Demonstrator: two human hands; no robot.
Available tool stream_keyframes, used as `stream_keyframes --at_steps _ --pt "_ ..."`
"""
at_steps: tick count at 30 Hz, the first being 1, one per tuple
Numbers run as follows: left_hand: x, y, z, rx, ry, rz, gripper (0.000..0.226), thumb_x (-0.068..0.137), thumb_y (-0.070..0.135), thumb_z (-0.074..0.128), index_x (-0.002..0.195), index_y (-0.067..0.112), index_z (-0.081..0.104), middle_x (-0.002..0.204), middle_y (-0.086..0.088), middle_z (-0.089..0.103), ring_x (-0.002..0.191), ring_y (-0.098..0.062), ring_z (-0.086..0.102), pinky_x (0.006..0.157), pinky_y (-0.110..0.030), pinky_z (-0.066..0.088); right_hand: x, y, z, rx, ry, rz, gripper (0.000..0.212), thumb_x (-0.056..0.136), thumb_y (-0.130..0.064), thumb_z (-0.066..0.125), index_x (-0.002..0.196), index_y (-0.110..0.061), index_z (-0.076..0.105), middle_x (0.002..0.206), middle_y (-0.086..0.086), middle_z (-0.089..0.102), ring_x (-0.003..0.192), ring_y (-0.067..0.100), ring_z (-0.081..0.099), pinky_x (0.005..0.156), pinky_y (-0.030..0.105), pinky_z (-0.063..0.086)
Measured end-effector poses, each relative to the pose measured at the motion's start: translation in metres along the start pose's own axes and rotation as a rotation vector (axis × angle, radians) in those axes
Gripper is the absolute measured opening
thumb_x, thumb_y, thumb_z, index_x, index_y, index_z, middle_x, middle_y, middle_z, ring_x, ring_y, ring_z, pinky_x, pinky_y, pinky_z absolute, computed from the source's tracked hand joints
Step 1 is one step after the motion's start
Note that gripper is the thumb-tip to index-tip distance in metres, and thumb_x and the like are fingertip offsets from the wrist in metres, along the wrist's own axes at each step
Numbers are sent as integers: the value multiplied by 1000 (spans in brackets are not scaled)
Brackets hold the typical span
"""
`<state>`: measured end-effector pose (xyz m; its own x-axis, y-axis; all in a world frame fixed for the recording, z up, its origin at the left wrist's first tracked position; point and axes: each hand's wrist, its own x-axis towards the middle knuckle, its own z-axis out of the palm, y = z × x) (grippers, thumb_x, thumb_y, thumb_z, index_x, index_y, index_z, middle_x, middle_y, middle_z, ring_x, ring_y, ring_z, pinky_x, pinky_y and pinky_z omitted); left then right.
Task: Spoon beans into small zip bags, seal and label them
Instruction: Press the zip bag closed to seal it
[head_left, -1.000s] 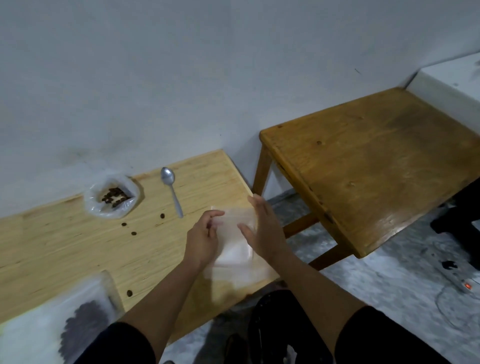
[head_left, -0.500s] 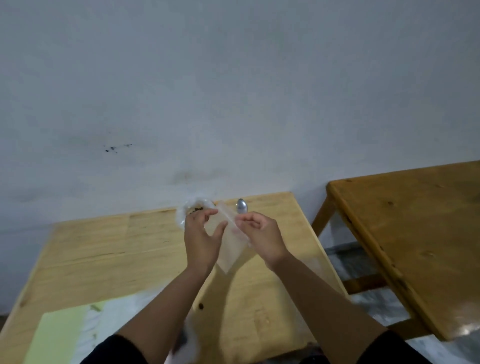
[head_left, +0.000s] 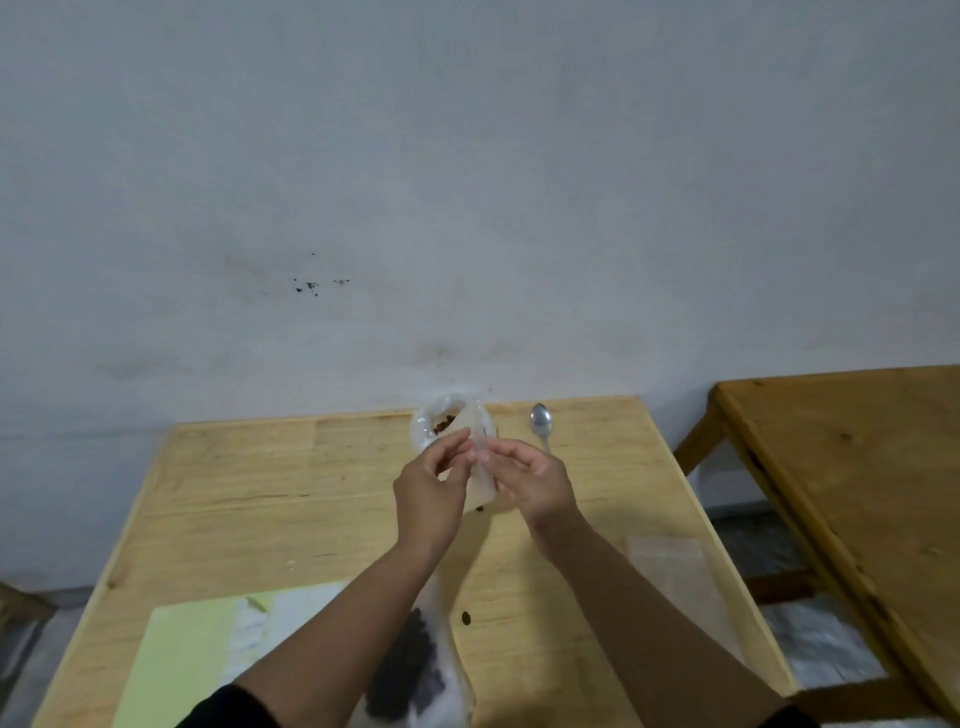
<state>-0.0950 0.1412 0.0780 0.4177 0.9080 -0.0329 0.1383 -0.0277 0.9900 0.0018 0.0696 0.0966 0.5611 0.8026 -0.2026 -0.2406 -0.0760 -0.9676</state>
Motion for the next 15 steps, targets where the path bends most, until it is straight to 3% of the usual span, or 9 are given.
stream_keyframes --at_steps 3,6,11,15 --pt "2 1 2 -70 -5 -60 22 91 25 62 112 28 67 104 12 70 97 -4 66 89 -29 53 2 0 -2 8 -26 -36 18 85 -13 67 103 -15 71 100 3 74 97 15 68 81 22 53" --pt "5 6 4 -180 -10 -125 25 89 30 63 112 23 69 102 7 72 96 -9 67 88 -36 56 7 -2 -6 -32 -80 -87 20 86 -13 65 105 -13 71 102 0 74 100 12 67 79 17 52" --pt "14 13 7 -241 21 -165 30 82 26 72 111 17 69 93 3 74 88 -9 70 83 -31 57 18 -8 -5 -83 -63 -116 18 87 -7 63 92 -21 73 90 -3 75 90 9 70 74 14 51" --pt "16 17 10 -245 81 -173 23 85 17 69 109 13 69 87 1 73 75 -9 71 70 -23 58 26 -7 -4 -343 29 -232 16 87 -7 63 86 -22 69 86 -9 72 84 -1 67 76 11 50"
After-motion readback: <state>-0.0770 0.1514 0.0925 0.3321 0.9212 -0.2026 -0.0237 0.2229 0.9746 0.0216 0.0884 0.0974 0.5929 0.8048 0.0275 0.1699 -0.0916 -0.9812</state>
